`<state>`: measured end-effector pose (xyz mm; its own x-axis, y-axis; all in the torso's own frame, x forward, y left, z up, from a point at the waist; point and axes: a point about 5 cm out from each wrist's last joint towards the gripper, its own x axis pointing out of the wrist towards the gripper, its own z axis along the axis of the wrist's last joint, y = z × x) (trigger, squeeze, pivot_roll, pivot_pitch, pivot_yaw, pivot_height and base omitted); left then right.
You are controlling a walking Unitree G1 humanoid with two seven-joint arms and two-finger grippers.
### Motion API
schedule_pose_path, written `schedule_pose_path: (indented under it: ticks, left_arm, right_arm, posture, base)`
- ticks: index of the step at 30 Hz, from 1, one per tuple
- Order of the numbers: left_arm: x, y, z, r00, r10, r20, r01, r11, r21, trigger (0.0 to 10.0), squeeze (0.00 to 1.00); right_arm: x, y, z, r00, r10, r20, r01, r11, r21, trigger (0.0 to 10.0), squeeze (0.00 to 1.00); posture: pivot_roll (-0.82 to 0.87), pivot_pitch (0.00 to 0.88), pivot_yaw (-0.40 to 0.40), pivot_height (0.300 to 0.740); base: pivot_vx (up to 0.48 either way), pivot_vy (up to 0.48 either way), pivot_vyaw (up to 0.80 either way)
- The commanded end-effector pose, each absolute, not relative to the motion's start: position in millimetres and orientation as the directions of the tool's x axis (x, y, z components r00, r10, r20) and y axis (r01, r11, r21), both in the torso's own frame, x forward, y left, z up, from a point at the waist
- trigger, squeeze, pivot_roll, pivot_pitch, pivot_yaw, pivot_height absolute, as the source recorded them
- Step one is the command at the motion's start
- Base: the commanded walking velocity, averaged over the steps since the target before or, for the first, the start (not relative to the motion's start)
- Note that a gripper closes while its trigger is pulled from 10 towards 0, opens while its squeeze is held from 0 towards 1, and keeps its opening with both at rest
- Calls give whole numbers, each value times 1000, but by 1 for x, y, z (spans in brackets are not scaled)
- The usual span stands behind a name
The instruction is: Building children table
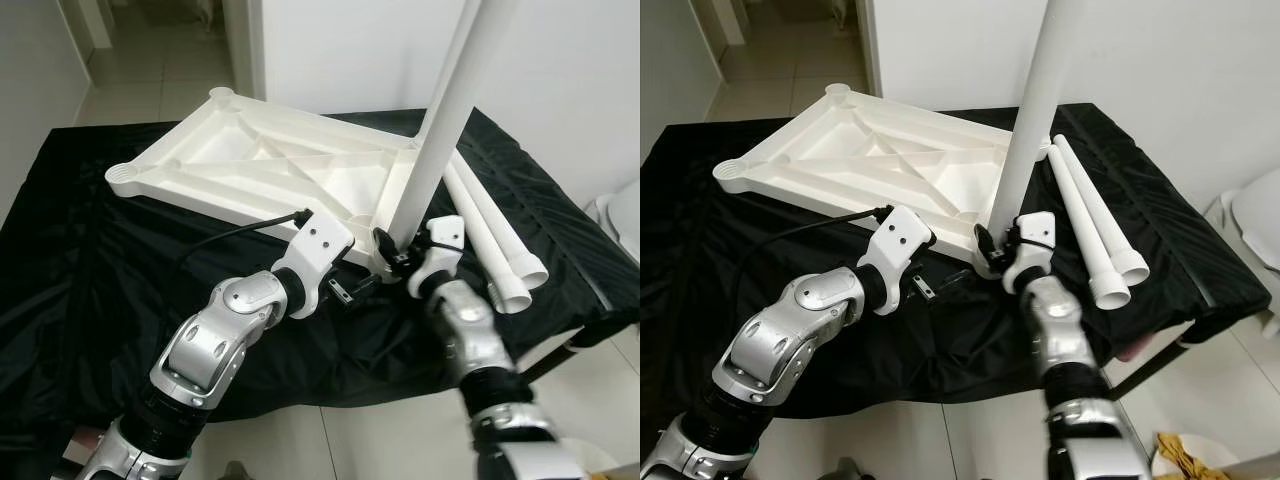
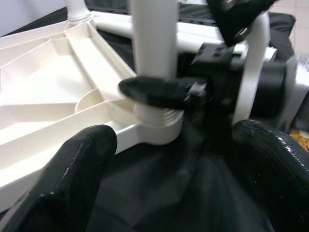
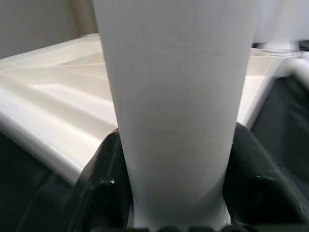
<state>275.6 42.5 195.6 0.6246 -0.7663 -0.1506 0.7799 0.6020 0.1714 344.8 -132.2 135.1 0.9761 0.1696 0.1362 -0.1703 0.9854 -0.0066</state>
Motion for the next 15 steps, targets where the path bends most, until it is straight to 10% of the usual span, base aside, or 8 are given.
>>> schedule_pose_path:
  ticks: [1,15]
  left_arm:
    - [274,42,193,593,-789,-162,804,571,164,10000,0]
    - [275,40,193,590,-792,-156,807,569,161,10000,0]
  right_arm:
    - [343,-139,130,991,71,110,-70,997,-12,10000,0]
    - [326,-112,124,997,-50,63,51,999,-5,10000,0]
  posture:
    - [-67,0,-15,740]
    - [-74,0,-19,740]
  base:
    - [0,0,0]
    - [0,0,0]
